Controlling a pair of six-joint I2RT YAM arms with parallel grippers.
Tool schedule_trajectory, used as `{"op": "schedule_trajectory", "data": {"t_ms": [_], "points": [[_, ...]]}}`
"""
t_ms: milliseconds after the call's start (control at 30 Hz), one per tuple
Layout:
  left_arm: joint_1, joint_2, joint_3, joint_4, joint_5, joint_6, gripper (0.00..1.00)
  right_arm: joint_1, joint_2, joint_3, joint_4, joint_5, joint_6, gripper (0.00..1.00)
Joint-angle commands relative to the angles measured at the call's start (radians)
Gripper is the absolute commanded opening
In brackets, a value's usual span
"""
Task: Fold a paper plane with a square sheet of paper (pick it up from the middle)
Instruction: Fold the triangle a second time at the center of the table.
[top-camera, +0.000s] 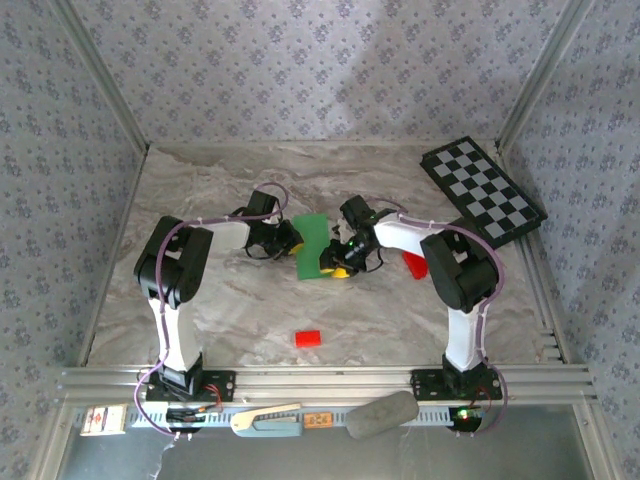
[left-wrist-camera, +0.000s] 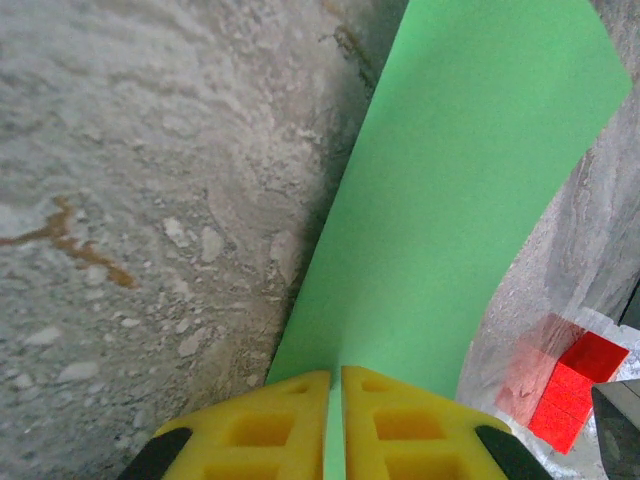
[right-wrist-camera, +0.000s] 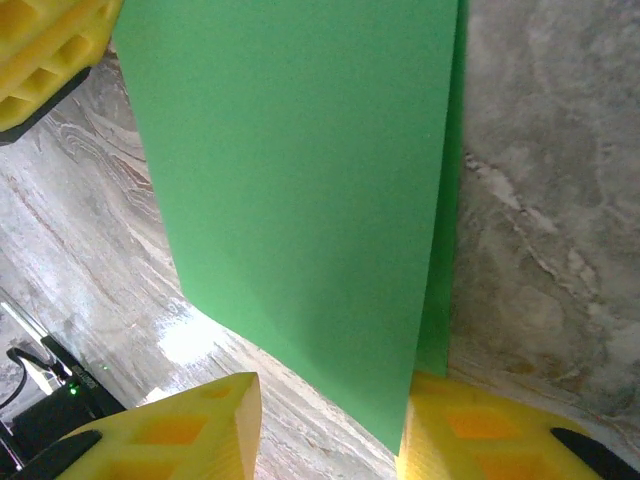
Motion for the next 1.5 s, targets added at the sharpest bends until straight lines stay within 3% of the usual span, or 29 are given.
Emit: {"op": "schedule_trajectory", "data": {"t_ms": [0, 367, 600, 1033, 1300, 1467], "points": [[-0.001, 0.035, -0.028, -0.071, -0.027, -0.010, 0.13, -0.009, -0.029, -0.032, 0.009, -0.030, 0.011, 0.39], [-0.001, 0.036, -0.032, -0.069, -0.023, -0.012, 0.13, -0.050, -0.060, -0.102, 0.125, -0.033, 0.121, 0.32], [0.000, 0.034, -0.033, -0.062, -0.020, -0.014, 0.13, -0.073, -0.053, -0.134, 0.199, -0.102, 0.158, 0.26], [-0.001, 0.033, -0.034, -0.062, -0.018, -0.015, 0.13, -0.067, -0.046, -0.140, 0.203, -0.111, 0.170, 0.23], [-0.001, 0.000, -0.028, -0.028, 0.016, -0.015, 0.13, -0.070, -0.063, -0.134, 0.177, -0.072, 0.171, 0.08], [-0.002, -0.058, 0.018, 0.028, 0.076, 0.037, 0.18, -0.080, -0.077, -0.118, 0.101, -0.030, 0.143, 0.01]]}}
